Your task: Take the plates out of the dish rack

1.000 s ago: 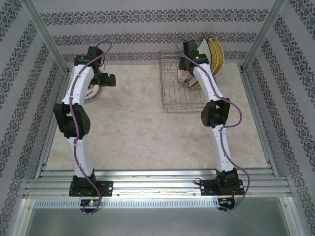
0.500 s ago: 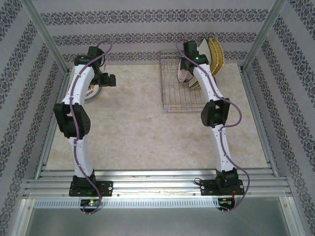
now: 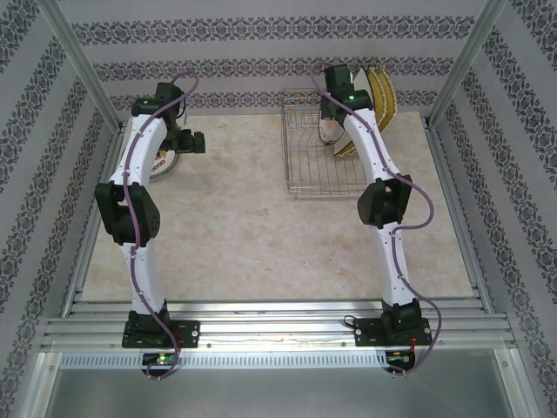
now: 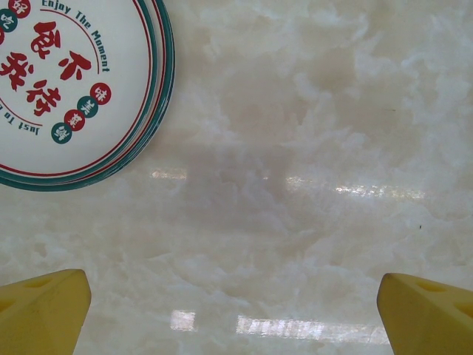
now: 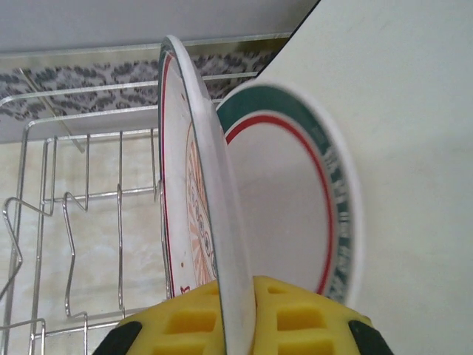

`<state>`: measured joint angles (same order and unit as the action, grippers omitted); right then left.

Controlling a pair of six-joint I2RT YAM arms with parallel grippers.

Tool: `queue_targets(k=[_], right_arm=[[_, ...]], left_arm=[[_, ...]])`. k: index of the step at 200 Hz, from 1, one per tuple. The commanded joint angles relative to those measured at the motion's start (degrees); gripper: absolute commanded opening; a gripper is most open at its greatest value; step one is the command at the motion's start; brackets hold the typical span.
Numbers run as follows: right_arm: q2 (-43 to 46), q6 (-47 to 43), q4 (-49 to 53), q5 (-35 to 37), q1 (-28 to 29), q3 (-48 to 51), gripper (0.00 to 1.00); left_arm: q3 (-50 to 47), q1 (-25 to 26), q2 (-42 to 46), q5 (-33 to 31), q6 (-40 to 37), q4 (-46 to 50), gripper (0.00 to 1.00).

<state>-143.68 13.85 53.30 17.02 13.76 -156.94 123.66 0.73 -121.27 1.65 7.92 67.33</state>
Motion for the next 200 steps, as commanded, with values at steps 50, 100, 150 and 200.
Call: queue_targets(k=[50,100,150,200], right_arm=[[14.62,-4.71,2.6,4.12,3.38,0.39,0.0],[20.29,-5.67,1.55,4.78,4.6,6.07,0.0],[26.71,0.17,-1.71,-12.52,2.59,14.77,0.0],[38.4,12.52,-25.3,-40.81,-1.75,42.42,0.0]], left_arm=[[1.92,0.58,-1.25,-0.49,-0.61,2.28,1.0],[1.81,0.58,-0.94,-0.7,-0.8,2.39,1.0],[1.76,0.72,-0.89,-0.55,-0.98,2.08,1.0],[1.68,1.11,-0.97,-0.1,-0.98,1.76,1.0]])
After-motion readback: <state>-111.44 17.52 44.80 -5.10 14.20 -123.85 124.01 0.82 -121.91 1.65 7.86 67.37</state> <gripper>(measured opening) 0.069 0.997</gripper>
